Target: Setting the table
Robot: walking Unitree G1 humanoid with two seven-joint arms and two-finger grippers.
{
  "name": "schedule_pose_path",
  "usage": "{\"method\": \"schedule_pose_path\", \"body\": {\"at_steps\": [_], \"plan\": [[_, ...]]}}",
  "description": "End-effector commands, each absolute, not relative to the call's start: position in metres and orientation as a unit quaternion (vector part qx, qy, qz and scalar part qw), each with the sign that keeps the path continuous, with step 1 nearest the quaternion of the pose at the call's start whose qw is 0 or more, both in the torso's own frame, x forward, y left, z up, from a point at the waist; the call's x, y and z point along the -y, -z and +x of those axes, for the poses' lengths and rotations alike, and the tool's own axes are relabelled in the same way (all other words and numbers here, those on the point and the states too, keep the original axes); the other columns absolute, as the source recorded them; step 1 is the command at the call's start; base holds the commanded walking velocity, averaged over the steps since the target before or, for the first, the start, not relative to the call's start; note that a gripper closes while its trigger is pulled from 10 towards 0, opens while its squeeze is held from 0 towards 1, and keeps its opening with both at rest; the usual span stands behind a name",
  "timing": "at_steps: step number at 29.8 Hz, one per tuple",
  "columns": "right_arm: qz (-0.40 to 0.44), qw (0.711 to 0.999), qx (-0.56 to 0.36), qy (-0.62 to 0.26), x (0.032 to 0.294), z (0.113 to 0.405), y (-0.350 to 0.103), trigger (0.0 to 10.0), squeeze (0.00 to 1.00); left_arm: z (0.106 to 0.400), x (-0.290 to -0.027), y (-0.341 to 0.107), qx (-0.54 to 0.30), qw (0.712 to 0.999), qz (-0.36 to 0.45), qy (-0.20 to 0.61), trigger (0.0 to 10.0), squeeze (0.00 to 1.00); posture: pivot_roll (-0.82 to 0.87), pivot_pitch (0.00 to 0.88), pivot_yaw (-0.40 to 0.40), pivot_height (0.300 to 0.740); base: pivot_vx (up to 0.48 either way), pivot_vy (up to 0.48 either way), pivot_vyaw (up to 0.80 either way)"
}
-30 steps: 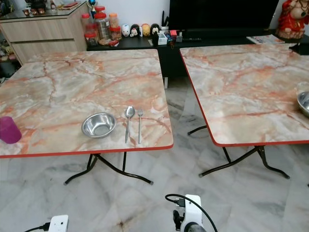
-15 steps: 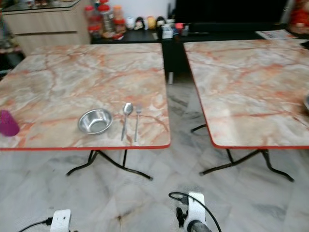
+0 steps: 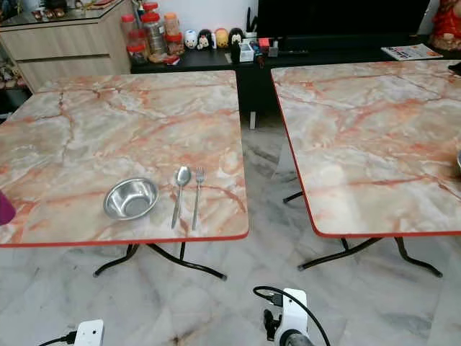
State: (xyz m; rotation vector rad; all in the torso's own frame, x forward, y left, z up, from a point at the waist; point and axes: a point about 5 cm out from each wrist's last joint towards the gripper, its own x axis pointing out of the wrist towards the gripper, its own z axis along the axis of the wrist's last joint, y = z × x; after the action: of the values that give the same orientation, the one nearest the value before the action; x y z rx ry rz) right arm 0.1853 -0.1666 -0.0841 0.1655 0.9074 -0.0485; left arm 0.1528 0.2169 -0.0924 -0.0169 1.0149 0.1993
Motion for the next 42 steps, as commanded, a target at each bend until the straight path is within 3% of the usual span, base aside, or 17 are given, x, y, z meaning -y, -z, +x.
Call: {"method": "schedule_pose_path", "body": {"at_steps": [1, 18, 24, 34, 37, 42], "plan": [[0.069, 0.895, -0.441, 0.018, 0.166, 0.183, 0.085, 10.0, 0.0, 0.153, -0.221, 0.092, -0.485, 0.868, -0.011, -0.105, 10.0, 0.0, 0.0, 0.0, 0.045, 0.74, 0.334, 0.0, 0.0], [0.073, 0.897, -0.436, 0.022, 0.168, 0.186, 0.083, 10.0, 0.0, 0.149, -0.219, 0.093, -0.49, 0.865, -0.016, -0.106, 10.0, 0.0, 0.01, 0.0, 0.033, 0.74, 0.315, 0.0, 0.05], [0.072, 0.897, -0.437, 0.02, 0.167, 0.187, 0.083, 10.0, 0.0, 0.149, -0.22, 0.093, -0.487, 0.867, -0.023, -0.108, 10.0, 0.0, 0.01, 0.0, 0.032, 0.74, 0.0, 0.0, 0.0], [0.068, 0.893, -0.444, 0.012, 0.164, 0.184, 0.085, 10.0, 0.0, 0.121, -0.283, 0.079, -0.399, 0.868, -0.036, -0.293, 10.0, 0.0, 0.06, 0.0, 0.029, 0.74, 0.0, 0.0, 0.0], [0.062, 0.89, -0.451, 0.002, 0.161, 0.182, 0.086, 10.0, 0.0, 0.1, -0.329, 0.053, -0.296, 0.852, -0.026, -0.432, 10.0, 0.0, 0.1, 0.0, 0.014, 0.74, 0.0, 0.0, 0.0], [0.056, 0.89, -0.453, -0.006, 0.159, 0.182, 0.086, 10.0, 0.0, 0.086, -0.363, 0.018, -0.199, 0.824, 0.041, -0.528, 10.0, 0.0, 0.12, 0.0, 0.004, 0.74, 0.0, 0.0, 0.0]]}}
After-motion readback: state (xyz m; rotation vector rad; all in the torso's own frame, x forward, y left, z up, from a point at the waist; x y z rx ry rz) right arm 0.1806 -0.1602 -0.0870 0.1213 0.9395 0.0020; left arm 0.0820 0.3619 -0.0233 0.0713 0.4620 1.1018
